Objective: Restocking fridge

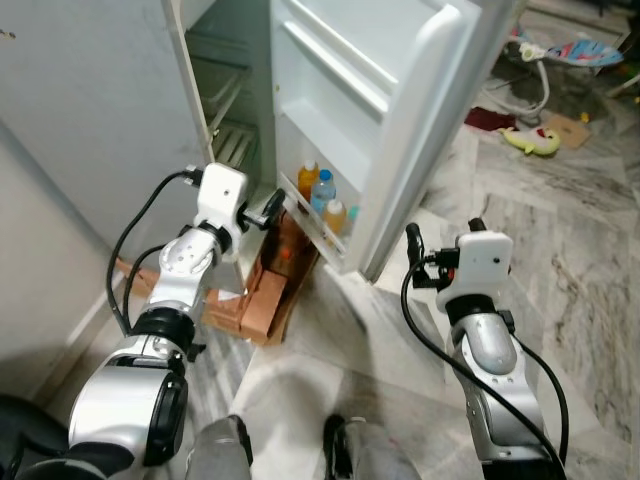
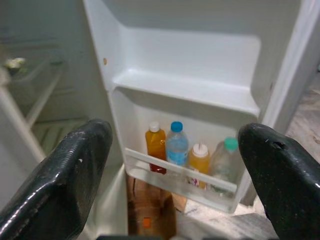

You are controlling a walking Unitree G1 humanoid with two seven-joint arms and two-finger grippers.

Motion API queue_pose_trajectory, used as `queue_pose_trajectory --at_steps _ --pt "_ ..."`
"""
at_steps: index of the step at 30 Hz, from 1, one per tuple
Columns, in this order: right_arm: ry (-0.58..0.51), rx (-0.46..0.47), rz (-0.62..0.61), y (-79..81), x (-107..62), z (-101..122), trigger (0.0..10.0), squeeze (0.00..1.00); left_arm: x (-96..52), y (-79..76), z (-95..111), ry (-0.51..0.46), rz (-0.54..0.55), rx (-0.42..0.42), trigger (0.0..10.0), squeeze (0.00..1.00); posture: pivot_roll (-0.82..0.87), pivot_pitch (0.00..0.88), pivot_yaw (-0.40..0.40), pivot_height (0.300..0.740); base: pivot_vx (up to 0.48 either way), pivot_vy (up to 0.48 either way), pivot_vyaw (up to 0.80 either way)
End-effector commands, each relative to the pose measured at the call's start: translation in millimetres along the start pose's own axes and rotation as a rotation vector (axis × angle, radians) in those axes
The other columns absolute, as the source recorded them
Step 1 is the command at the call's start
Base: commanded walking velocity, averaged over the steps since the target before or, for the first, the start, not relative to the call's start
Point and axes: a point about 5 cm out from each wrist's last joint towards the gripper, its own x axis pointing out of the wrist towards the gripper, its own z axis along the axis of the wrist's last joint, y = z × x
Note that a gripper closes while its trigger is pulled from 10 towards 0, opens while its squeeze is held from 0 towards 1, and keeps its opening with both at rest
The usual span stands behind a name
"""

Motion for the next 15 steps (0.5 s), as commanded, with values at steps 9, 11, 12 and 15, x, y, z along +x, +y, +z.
queue_pose_trajectory --at_steps 9,11,12,15 --pt "-0.007 0.004 0.013 3.3 10.4 -2.9 10.0 0.00 -35.3 -2.8 -4.6 -0.021 0.041 0.032 10.0 0.00 0.01 0.146 -0.058 0.740 0.000 -0.438 -0.80" --pt "-0.017 0.006 0.015 4.0 13.4 -0.4 10.0 0.00 -37.0 -4.4 -2.5 -0.027 0.036 0.032 10.0 0.00 0.01 0.147 -0.058 0.740 0.259 -0.401 -0.80" --pt "-0.033 0.005 0.016 4.7 17.8 3.5 10.0 0.00 -39.9 -5.8 -0.5 -0.030 0.031 0.032 10.0 0.00 0.02 0.151 -0.051 0.740 0.304 -0.368 -0.80" --pt "-0.049 0.006 0.011 4.7 22.3 7.9 10.0 0.00 -44.8 -7.6 -0.2 -0.023 0.029 0.026 10.0 0.00 0.00 0.158 -0.048 0.740 0.358 -0.316 -0.80"
